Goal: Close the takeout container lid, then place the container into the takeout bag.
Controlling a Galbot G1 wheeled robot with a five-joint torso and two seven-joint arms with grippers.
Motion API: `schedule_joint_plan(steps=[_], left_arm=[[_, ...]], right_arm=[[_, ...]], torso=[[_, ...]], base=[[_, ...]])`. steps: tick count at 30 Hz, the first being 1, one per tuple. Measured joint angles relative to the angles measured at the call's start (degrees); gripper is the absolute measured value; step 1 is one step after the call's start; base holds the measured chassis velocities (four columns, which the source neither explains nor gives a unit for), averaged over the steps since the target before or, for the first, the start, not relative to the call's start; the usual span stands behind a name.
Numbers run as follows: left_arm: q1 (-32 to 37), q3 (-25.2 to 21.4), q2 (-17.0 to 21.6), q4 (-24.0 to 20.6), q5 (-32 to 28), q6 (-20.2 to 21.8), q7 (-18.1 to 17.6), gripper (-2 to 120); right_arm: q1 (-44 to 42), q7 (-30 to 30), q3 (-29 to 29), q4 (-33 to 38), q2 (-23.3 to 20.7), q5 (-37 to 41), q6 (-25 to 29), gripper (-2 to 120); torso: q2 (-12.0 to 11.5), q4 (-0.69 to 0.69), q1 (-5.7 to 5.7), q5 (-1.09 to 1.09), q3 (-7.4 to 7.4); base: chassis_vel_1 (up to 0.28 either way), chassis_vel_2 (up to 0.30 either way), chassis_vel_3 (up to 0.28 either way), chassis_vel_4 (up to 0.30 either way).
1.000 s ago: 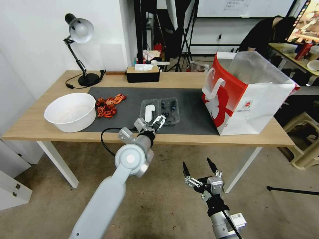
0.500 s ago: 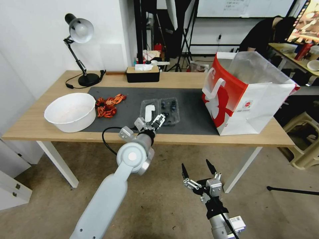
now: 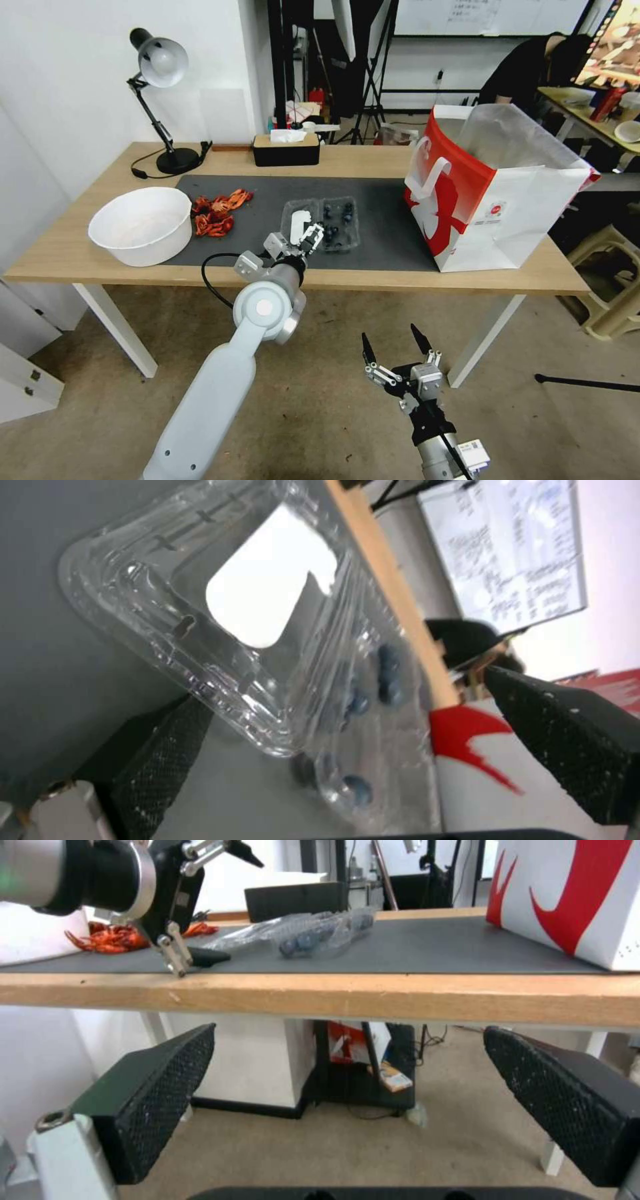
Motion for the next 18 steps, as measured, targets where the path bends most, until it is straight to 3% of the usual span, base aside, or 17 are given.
schedule_joint_plan(steps=[1,12,18], left_arm=[[0.0,0.0,0.0,0.0,0.0,0.0,0.0,100],[1.0,1.5,0.2,-0.5,5.5,-6.6,13.7,100],[0.9,2.2,0.8,-1.1,6.0,-6.6,17.6,100]], right_arm=[[0.0,0.0,0.0,0.0,0.0,0.0,0.0,100],[-0.2,-0.1,0.0,-0.4,0.5,-0.5,0.4,100],[-0.4,-0.1,0.1,-0.4,0.7,-0.7,0.5,100]], torso=[[0.0,0.0,0.0,0.0,0.0],[0.0,-0.02,0.0,0.0,-0.01],[0.0,-0.02,0.0,0.0,-0.01]], base=[[0.0,0.0,0.0,0.0],[0.0,0.0,0.0,0.0],[0.0,0.0,0.0,0.0]])
